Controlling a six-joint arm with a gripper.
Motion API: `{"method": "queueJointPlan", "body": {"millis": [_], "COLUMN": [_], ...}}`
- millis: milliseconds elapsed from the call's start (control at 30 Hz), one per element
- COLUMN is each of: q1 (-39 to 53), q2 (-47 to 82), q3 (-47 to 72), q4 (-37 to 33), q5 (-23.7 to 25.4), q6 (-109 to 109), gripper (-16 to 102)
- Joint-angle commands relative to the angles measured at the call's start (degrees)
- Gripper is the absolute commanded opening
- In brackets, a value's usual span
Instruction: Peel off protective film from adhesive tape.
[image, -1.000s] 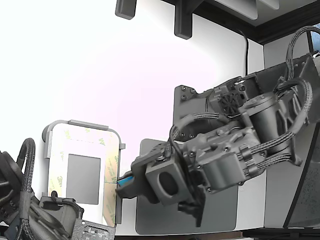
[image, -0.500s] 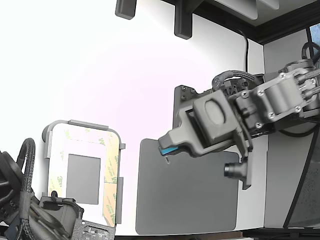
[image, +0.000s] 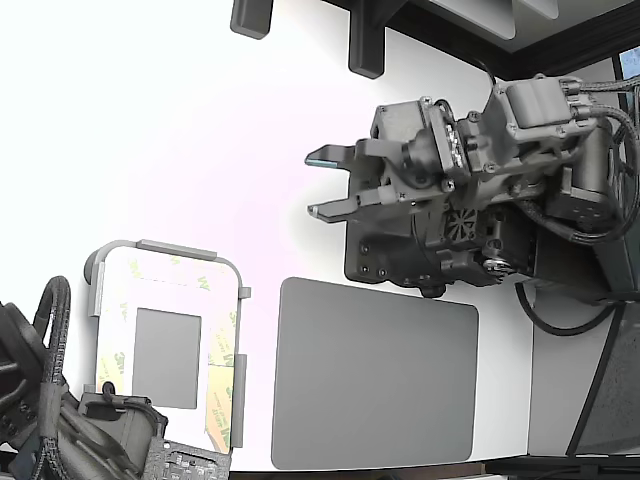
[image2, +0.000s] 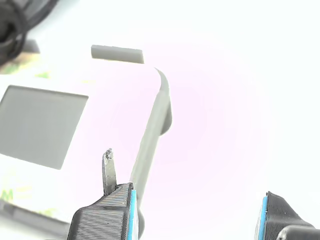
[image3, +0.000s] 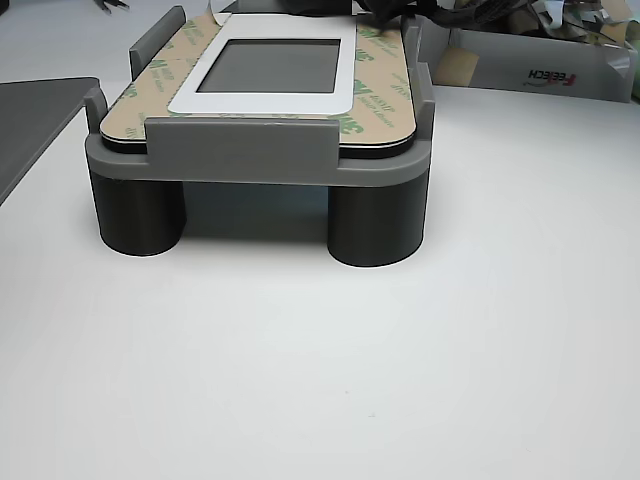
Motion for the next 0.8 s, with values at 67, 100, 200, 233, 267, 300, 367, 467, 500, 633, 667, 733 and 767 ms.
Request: {"method": "queueJointPlan", "body": {"millis": [67, 100, 200, 233, 267, 300, 367, 467, 500, 633, 667, 733, 767], "q1": [-10.02, -10.20, -10.20, -10.20, -10.11, -9.67, -5.71, -4.39, -4.39, -4.48, -4.48, -4.48, -4.48], "q2": [1.32, 1.32, 0.18, -0.88, -1.14, 0.18, 1.32, 1.32, 1.32, 1.32, 1.32, 1.32, 1.32], "q3": [-0.53, -0.53, -0.35, -0.62, -0.53, 0.70, 1.67, 1.76, 1.67, 1.67, 1.67, 1.67, 1.67], "q4": [-0.97, -0.97, -1.58, -1.85, -1.41, -1.41, -1.14, -1.23, -1.14, -1.14, -1.23, -1.23, -1.23], "q5": [-2.72, -2.90, 0.79, 1.23, 1.23, 0.79, 4.83, 6.59, 6.15, 5.89, 5.98, 5.98, 5.98], "q6": [2.72, 2.64, 5.19, 5.54, 4.83, 4.04, 4.75, 5.45, 5.19, 5.01, 5.01, 5.01, 5.01], "gripper": [100, 100, 100, 100, 100, 100, 100, 100, 100, 100, 100, 100, 100]}}
